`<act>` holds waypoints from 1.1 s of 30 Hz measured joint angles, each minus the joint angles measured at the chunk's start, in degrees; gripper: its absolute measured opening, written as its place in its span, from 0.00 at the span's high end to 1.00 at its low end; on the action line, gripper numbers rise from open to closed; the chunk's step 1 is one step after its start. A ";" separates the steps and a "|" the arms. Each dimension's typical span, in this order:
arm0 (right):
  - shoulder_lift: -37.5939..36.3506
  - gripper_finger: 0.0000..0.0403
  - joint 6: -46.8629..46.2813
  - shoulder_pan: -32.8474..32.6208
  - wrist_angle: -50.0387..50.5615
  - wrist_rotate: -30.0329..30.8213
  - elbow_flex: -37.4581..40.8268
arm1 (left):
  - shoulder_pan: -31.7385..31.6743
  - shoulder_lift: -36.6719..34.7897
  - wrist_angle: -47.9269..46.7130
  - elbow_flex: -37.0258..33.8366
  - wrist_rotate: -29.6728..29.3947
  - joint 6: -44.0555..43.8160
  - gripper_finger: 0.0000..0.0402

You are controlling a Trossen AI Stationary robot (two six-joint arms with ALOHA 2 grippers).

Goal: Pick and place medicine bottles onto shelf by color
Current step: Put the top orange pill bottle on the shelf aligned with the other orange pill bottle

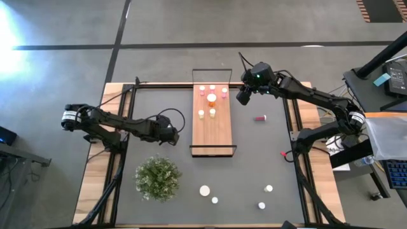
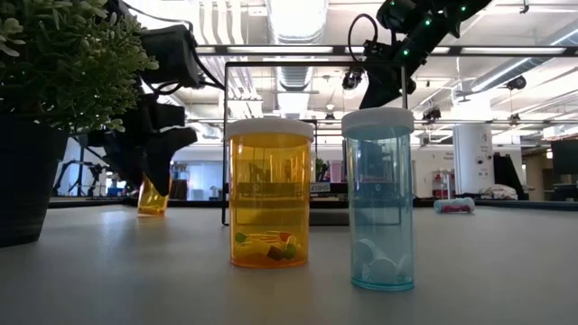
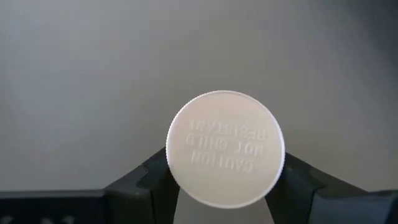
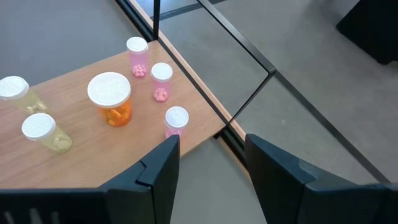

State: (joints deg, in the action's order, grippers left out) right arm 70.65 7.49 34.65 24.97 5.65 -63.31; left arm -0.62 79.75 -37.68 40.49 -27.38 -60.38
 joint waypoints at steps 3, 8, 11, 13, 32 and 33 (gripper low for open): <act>0.00 0.58 0.00 0.00 0.00 0.02 0.00 | 0.00 0.00 1.81 0.00 -0.15 2.10 0.57; 0.00 0.58 -0.02 -0.01 -0.01 0.01 0.00 | -0.07 -0.22 4.76 0.85 -2.48 5.88 0.57; 0.00 0.58 -0.02 -0.02 0.00 0.02 0.00 | -0.13 -0.22 4.92 2.68 -5.18 9.01 0.57; 0.00 0.58 -0.02 0.00 0.00 0.02 0.00 | -0.34 -0.24 5.90 3.87 -6.96 11.89 0.57; 0.00 0.58 -0.01 0.00 0.00 0.02 0.00 | -15.66 2.78 29.79 7.14 2.39 43.81 0.57; 0.00 0.58 0.00 0.00 -0.02 0.02 0.00 | -16.39 3.66 30.97 7.38 3.15 44.80 0.57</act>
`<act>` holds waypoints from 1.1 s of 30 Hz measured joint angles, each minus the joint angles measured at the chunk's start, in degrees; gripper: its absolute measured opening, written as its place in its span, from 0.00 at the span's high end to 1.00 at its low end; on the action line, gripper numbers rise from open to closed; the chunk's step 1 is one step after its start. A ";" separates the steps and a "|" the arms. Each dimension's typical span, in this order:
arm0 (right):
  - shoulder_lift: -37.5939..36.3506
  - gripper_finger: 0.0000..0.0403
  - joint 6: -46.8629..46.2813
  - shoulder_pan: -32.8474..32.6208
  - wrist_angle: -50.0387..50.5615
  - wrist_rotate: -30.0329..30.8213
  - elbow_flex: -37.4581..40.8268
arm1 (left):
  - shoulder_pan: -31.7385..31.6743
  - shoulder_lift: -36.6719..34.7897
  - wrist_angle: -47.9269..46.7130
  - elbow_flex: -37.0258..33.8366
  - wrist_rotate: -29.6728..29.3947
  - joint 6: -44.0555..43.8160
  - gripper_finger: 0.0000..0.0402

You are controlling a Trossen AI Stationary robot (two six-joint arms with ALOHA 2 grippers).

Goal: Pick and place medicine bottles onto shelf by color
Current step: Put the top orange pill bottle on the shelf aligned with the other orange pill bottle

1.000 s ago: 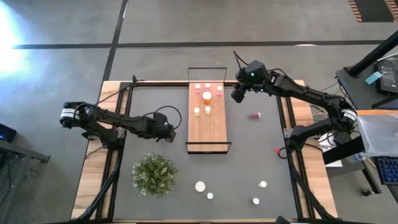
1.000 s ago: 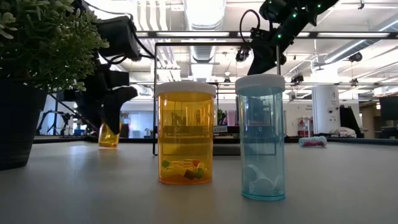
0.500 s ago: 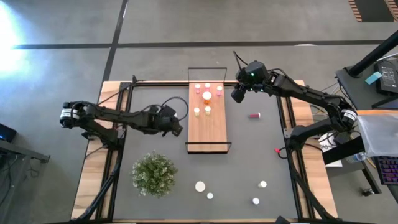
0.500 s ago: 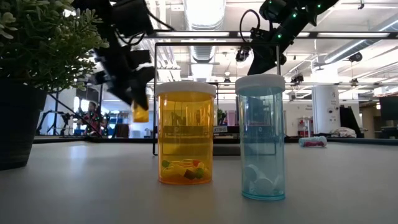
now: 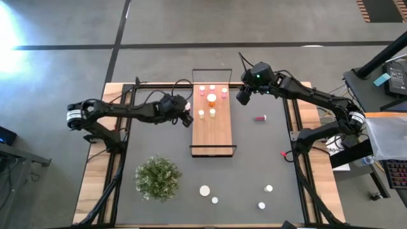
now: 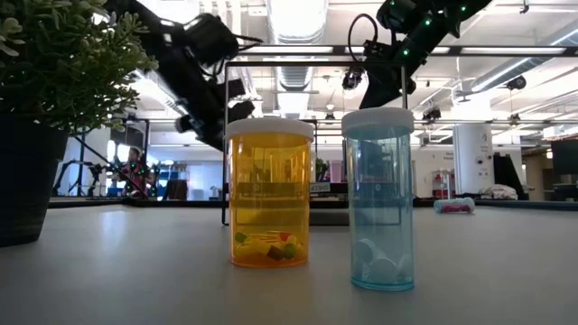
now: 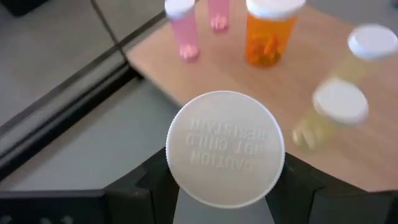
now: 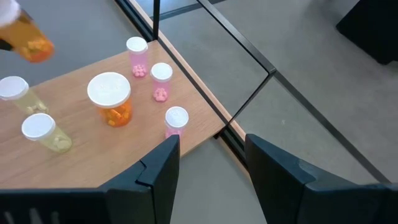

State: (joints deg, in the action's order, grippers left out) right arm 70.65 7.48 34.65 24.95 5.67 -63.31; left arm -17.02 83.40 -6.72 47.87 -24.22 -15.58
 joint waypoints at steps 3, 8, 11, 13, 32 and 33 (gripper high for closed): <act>0.00 0.58 0.00 0.00 0.02 0.00 0.00 | -1.90 2.49 3.05 0.82 2.27 3.35 0.57; 0.00 0.58 -0.01 -0.01 0.02 0.02 0.00 | -3.71 6.92 3.65 4.57 5.96 8.50 0.57; 0.00 0.58 -0.02 -0.02 0.02 0.00 0.00 | -4.34 8.94 3.40 6.76 6.75 11.20 0.57; 0.00 0.58 -0.01 -0.01 0.02 0.00 0.00 | -4.87 9.84 3.49 8.04 7.92 12.61 0.57; 0.00 0.58 -0.02 0.00 0.02 0.00 0.00 | -8.17 13.89 2.99 12.09 14.99 16.33 0.57; 0.00 0.58 -0.01 -0.01 0.02 0.00 0.00 | -8.15 13.89 2.88 12.09 15.03 16.34 0.57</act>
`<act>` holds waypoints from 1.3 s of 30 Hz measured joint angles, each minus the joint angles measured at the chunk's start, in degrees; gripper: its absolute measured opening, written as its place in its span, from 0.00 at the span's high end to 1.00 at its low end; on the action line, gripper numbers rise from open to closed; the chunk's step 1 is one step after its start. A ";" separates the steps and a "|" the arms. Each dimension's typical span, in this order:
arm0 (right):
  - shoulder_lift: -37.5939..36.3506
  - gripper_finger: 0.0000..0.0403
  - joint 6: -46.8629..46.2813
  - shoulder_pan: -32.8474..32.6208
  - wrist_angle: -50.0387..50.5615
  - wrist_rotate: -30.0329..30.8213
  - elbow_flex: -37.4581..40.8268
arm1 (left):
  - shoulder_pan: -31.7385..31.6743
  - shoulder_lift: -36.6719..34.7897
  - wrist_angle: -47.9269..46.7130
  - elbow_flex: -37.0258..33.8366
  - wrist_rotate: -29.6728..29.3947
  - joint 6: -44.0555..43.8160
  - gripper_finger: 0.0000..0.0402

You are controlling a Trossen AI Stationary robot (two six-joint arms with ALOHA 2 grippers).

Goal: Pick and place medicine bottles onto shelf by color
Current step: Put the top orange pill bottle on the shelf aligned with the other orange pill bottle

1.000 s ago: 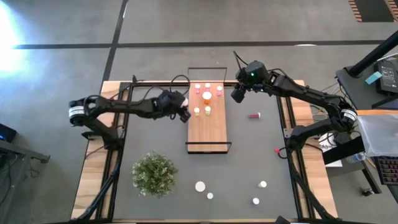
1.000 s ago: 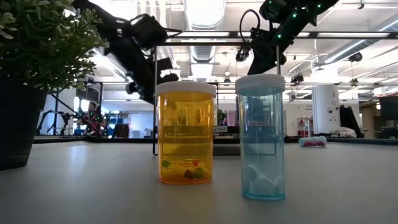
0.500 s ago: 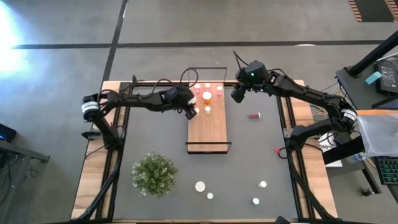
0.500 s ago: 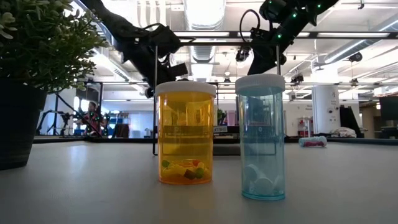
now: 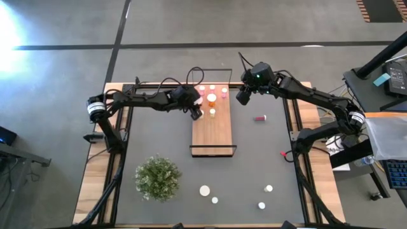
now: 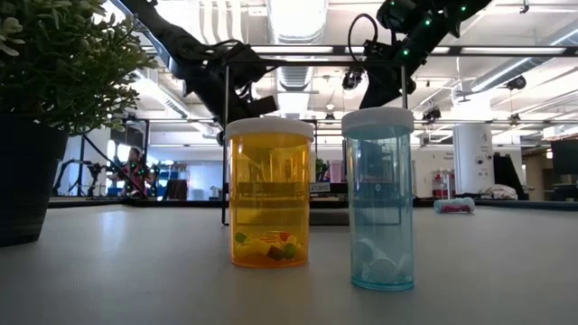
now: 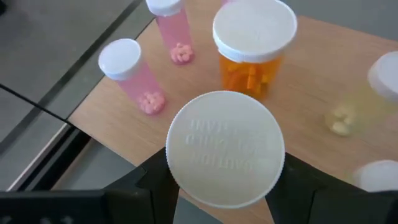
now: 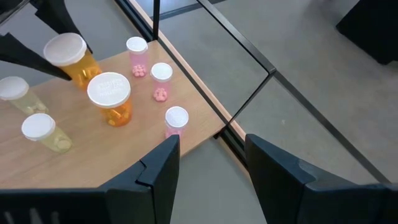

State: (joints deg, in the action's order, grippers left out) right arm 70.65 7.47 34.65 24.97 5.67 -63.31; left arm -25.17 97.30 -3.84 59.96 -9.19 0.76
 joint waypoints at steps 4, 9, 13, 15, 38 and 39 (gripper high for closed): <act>0.00 0.58 0.01 -0.01 -0.01 0.00 0.00 | 0.00 0.00 -0.24 -0.27 1.45 -0.01 0.57; 0.00 0.58 0.01 0.00 0.00 0.00 -0.01 | 0.00 0.02 -0.18 -0.33 2.56 -0.01 0.57; 0.00 0.58 -0.01 0.01 0.00 0.00 0.00 | 0.00 0.02 -0.07 -0.45 2.55 -0.03 0.57; 0.00 0.58 0.00 -0.02 0.00 0.00 0.00 | 0.00 0.02 -0.10 -0.63 2.54 -0.21 0.57; 0.00 0.58 -0.01 -0.01 0.00 0.00 0.00 | 0.00 0.02 2.68 -1.46 2.54 -0.34 0.57; 0.00 0.58 -0.01 0.00 -0.01 0.00 0.00 | 0.00 0.02 2.85 -1.46 2.54 -0.35 0.57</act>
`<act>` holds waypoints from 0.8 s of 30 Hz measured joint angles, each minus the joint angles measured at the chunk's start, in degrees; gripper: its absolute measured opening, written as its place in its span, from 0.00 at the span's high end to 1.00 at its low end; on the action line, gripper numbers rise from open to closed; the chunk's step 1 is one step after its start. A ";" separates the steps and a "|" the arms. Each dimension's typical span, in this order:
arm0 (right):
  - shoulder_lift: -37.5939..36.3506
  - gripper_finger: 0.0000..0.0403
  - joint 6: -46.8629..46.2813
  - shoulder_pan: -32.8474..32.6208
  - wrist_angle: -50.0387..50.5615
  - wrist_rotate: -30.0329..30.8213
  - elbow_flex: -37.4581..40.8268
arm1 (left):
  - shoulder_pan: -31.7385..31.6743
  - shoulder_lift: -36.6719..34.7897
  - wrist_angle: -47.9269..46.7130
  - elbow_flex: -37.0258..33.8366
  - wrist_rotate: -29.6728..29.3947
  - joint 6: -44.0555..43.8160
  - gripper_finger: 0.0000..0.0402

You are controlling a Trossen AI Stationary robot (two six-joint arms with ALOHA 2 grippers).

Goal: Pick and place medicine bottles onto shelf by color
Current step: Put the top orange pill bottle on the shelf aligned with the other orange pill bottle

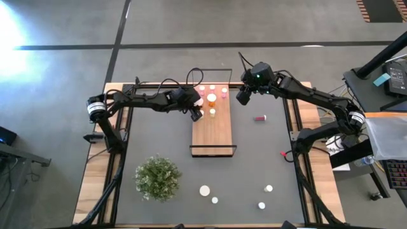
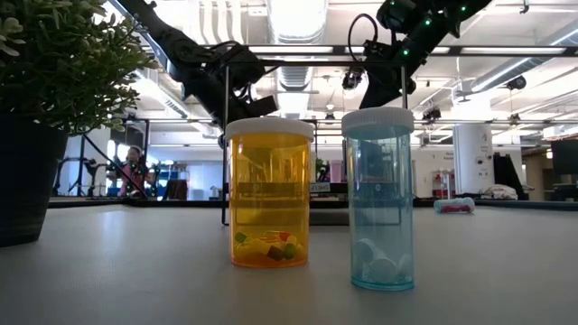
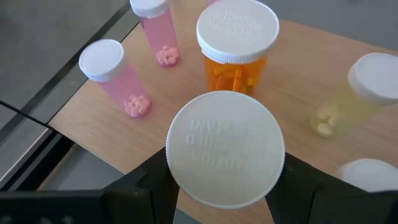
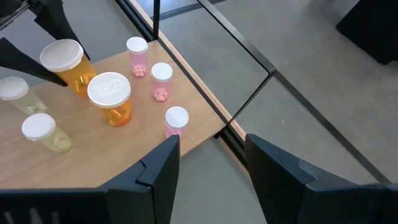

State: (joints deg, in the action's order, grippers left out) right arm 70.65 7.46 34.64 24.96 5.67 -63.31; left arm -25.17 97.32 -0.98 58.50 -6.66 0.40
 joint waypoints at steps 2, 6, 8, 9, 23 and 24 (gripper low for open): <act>0.00 0.58 0.00 0.01 0.01 0.00 0.00 | 0.00 0.00 0.12 0.00 0.00 0.00 0.57; 0.00 0.58 0.00 0.01 -0.01 0.00 0.00 | 0.00 0.00 0.16 -0.15 -0.10 -0.06 0.57; 0.00 0.58 0.00 0.01 0.01 0.00 0.00 | 0.00 0.00 0.19 -0.52 -0.14 -0.11 0.57; 0.00 0.58 0.01 0.00 0.00 0.00 0.00 | 0.00 0.00 0.36 -0.60 -0.20 -0.24 0.57; 0.00 0.58 0.00 -0.01 0.01 0.00 0.00 | 0.00 0.00 2.07 -0.79 -0.90 -1.62 0.53; 0.00 0.58 0.00 0.01 -0.01 0.00 0.00 | 0.00 0.00 2.07 -0.79 -0.90 -1.64 0.52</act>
State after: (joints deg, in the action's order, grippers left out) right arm 70.65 7.46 34.65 24.95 5.67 -63.31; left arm -25.17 97.32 1.08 57.71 -7.55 -1.23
